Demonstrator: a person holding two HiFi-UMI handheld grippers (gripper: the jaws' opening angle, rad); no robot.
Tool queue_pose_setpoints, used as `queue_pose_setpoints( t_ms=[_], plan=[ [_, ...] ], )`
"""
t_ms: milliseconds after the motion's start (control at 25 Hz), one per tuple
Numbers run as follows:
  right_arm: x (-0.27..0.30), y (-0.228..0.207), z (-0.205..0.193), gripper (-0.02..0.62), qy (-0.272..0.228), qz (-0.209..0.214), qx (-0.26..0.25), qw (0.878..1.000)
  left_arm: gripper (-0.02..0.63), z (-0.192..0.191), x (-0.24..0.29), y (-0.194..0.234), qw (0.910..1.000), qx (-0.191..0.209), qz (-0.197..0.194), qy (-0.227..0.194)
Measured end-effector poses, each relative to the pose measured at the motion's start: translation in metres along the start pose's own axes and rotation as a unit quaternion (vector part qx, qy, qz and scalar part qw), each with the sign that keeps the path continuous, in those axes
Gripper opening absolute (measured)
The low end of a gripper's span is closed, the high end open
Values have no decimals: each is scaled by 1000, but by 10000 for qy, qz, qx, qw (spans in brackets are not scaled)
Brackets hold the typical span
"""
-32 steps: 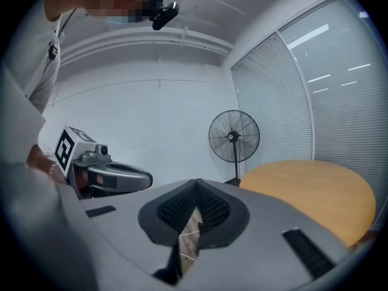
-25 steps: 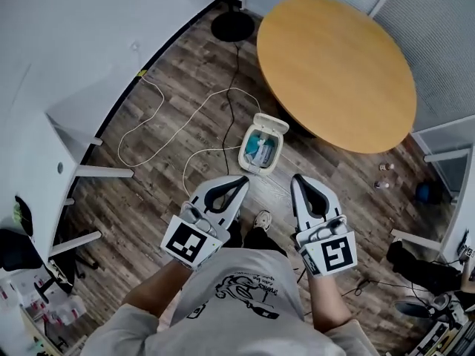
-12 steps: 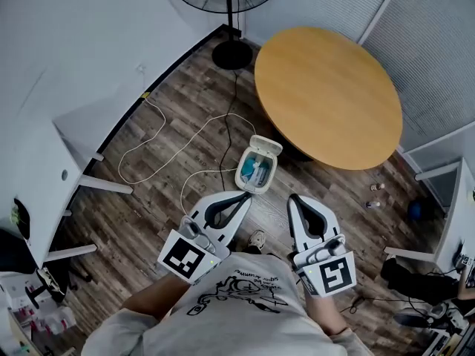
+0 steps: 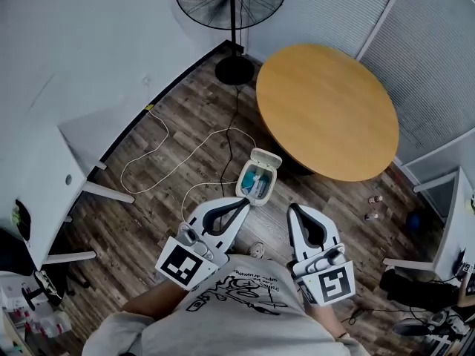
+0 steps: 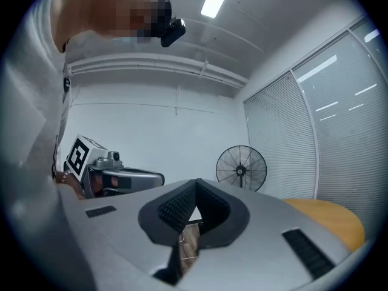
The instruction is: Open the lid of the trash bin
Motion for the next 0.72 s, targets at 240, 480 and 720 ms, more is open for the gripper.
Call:
queue_pose_setpoints(
  t_ms=[240, 480, 720],
  plan=[
    [3, -4, 8, 5, -61, 15, -154, 9999, 21, 7, 5, 3, 10000, 54, -7, -28],
    [5, -4, 7, 5, -71, -30, -157, 9998, 21, 6, 9, 5, 10000, -3, -31, -87],
    [5, -7, 6, 5, -76, -37, -114, 9999, 21, 6, 14, 5, 10000, -38, -44, -68]
  ],
)
Point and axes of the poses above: the fingertips, and each gripper's own axes: x forward along the fingers, y to its left, z out of its top, the point moved 5 cm from there along -x, backward along the fingers, and after that the axes turned 6 degrees about -y, right-handed, at the moved point
